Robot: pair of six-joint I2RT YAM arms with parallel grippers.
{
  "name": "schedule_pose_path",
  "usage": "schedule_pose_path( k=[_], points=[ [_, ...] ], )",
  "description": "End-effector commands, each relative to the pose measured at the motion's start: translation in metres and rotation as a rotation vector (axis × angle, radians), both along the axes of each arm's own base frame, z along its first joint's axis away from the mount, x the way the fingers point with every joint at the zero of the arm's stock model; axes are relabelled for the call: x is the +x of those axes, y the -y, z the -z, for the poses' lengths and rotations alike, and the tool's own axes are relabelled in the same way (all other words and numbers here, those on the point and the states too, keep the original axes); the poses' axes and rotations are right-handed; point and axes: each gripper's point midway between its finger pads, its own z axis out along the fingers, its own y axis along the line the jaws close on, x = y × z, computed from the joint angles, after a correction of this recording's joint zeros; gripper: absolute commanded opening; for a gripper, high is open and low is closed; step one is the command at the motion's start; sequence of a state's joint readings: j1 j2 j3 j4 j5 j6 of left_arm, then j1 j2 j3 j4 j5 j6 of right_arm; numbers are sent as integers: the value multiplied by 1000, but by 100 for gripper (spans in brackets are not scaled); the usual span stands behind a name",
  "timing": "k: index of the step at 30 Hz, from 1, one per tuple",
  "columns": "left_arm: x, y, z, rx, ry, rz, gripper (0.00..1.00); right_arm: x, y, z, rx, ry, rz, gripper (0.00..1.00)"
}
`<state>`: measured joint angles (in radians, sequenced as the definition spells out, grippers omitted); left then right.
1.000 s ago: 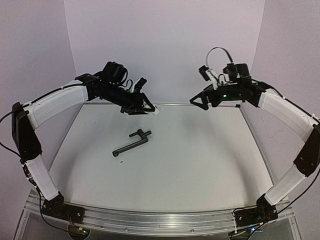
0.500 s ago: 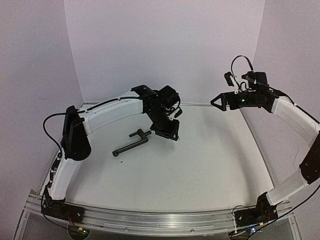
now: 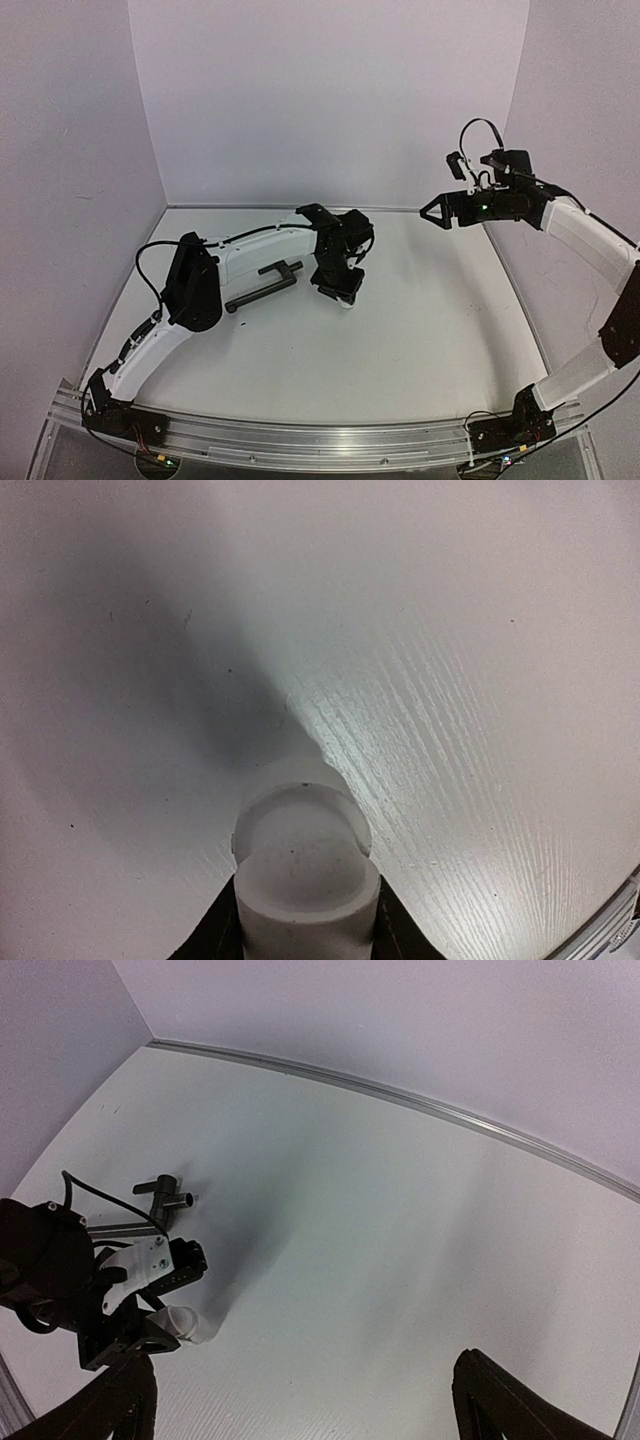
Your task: Install the water faucets
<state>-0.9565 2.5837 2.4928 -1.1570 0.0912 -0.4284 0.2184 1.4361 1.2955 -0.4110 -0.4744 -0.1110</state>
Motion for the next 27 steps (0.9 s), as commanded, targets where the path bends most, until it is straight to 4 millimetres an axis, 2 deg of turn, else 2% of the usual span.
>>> schedule_pose_path(
  k=[1,11,22,25,27],
  points=[
    [6,-1,-6,13,34,-29,10,-3,-2,-13,19,40,-17,98],
    [6,-17,4,104,64,-46,12,-5,-2,-14,23,43,-23,98],
    [5,-9,16,74,47,-48,18,-6,-2,-15,18,48,-24,98],
    [3,-6,15,54,28,-46,25,-6,-2,-14,18,47,-27,98],
    [2,-5,14,46,24,-46,36,-6,-2,-15,18,48,-27,98]
  ],
)
